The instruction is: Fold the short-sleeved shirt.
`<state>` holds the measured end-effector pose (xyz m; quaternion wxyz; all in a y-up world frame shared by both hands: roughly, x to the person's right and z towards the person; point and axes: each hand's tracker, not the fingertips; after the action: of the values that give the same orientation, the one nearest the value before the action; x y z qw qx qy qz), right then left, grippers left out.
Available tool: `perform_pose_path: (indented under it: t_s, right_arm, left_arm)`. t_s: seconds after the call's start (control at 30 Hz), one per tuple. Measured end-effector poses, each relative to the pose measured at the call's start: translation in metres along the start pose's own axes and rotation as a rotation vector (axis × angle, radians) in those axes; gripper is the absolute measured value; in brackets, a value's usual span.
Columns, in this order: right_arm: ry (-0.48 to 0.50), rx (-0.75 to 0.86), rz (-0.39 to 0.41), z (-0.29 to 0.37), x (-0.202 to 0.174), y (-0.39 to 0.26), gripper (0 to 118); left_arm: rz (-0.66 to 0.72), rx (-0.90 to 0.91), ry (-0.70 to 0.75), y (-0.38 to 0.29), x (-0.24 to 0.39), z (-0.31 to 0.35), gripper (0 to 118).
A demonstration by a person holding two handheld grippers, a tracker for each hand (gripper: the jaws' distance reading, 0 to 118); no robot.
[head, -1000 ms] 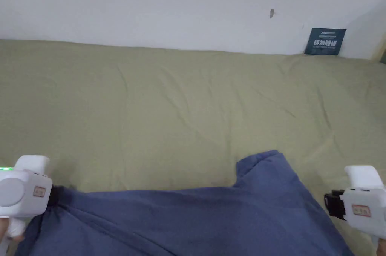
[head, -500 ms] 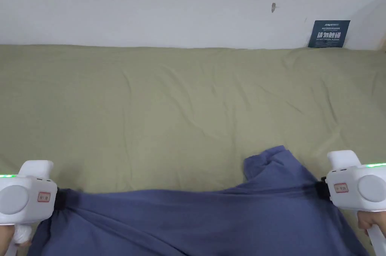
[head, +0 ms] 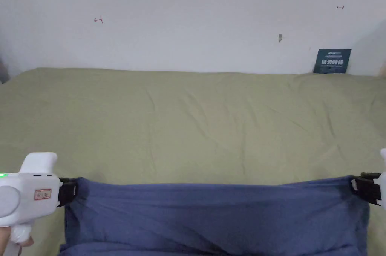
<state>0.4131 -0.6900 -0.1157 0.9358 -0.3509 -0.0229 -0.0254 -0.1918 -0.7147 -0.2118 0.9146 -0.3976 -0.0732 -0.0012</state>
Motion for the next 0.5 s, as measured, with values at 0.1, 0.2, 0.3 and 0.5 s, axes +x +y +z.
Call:
perform_pose_path:
  t_s: [0.1,0.2,0.3,0.5]
  right_arm:
    - [0.022,0.016,-0.021,0.027,0.005,-0.024,0]
    - [0.035,0.014,-0.026,0.052,0.004,-0.059,0]
    - [0.037,-0.022,-0.031,0.066,0.003,-0.095,0]
    - [0.038,-0.124,-0.085,0.059,0.006,-0.160,0]
  left_arm:
    - [-0.014,0.021,-0.011,-0.027,-0.002,0.027,1]
    - [-0.017,0.021,-0.023,-0.064,-0.008,0.043,1]
    - [-0.004,-0.005,-0.040,-0.103,-0.009,0.050,1]
    - [0.023,-0.050,-0.055,-0.161,-0.009,0.044,1]
